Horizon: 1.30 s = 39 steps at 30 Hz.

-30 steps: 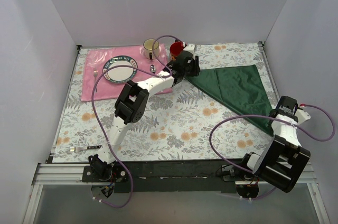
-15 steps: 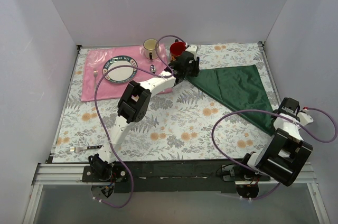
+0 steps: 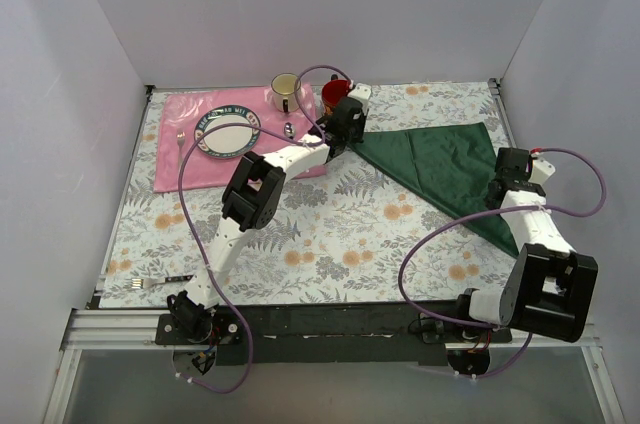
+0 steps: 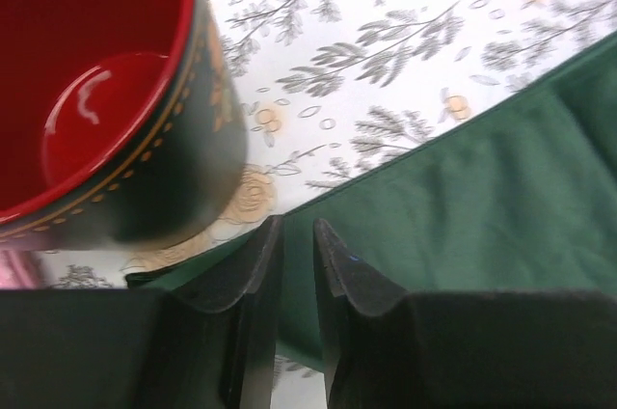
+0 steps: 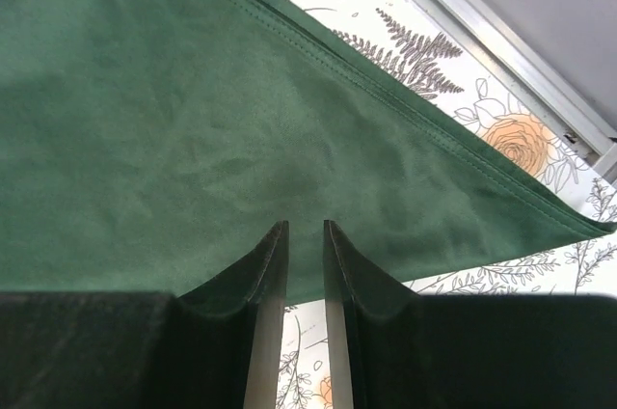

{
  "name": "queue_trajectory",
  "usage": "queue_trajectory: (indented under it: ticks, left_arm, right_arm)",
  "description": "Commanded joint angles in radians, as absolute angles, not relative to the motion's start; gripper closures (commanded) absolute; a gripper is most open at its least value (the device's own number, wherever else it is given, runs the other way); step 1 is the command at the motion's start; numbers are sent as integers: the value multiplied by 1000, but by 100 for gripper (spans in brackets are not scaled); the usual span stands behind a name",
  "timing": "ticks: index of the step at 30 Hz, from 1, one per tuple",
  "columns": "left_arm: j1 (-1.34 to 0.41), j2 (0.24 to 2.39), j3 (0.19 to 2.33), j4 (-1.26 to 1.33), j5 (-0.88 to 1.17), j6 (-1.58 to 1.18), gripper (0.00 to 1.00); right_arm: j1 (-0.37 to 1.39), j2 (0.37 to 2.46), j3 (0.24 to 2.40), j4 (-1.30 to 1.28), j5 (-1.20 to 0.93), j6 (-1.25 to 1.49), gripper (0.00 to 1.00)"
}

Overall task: Fold the napkin, place the utensils inside, and roll it up
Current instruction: Fold the napkin

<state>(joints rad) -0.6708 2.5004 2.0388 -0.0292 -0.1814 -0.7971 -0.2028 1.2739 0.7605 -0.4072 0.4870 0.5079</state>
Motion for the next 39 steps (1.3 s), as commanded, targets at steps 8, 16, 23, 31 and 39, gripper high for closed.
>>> queue_trajectory:
  ticks: [8, 16, 23, 31, 39]
  left_arm:
    - [-666, 2513, 1959, 23, -331, -649, 90]
    - [-698, 2470, 2017, 6, -327, -644, 87]
    - [-735, 2395, 2125, -129, -256, -765, 77]
    - [-769, 2235, 2077, -225, -133, -937, 69]
    - [-769, 2057, 1959, -304, -91, -1060, 68]
  right_arm:
    - [-198, 1347, 825, -393, 448, 500, 71]
    - [-189, 1381, 822, -382, 445, 488, 70]
    - [-225, 1411, 813, -408, 526, 457, 70]
    - [-371, 1408, 701, -402, 485, 480, 70]
    - [-387, 1310, 658, -431, 551, 528, 70]
